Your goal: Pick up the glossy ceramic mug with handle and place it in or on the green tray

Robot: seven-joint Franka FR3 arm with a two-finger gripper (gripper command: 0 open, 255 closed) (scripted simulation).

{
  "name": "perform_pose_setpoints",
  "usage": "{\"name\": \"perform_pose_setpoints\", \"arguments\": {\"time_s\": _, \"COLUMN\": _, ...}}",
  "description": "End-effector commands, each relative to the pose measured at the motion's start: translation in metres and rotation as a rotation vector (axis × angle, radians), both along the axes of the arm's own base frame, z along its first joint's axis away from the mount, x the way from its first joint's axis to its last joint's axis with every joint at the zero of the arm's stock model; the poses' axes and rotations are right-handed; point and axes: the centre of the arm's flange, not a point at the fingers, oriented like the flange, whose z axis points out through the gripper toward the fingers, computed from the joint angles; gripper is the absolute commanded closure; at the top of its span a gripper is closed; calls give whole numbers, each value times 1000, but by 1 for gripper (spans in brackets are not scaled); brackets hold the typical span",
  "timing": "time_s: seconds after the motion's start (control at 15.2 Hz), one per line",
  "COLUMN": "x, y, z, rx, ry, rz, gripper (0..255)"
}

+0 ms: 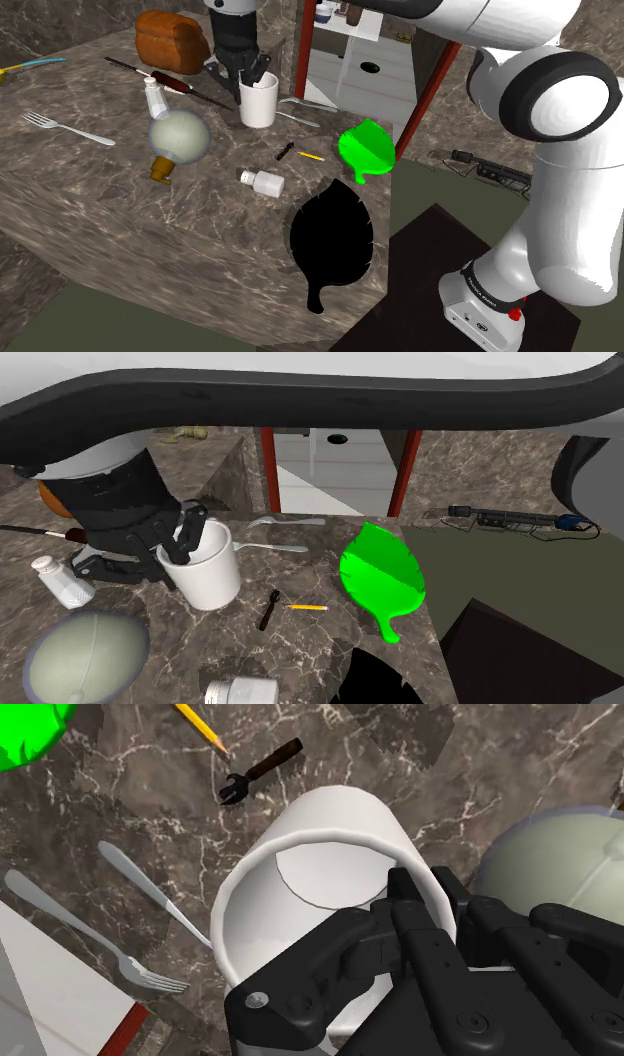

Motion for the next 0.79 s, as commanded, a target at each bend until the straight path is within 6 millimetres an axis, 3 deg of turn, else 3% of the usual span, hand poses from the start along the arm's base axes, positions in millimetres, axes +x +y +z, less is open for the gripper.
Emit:
{"name": "perform_pose_setpoints", "arguments": {"time_s": 0.0, "x": -14, "y": -21, "z": 2, "rx": -1, "ry": 0, "rz": -1, "gripper": 255}}
{"name": "perform_pose_setpoints", "arguments": {"time_s": 0.73, "x": -78, "y": -151, "z": 12, "rx": -1, "ry": 0, "rz": -1, "gripper": 255}}
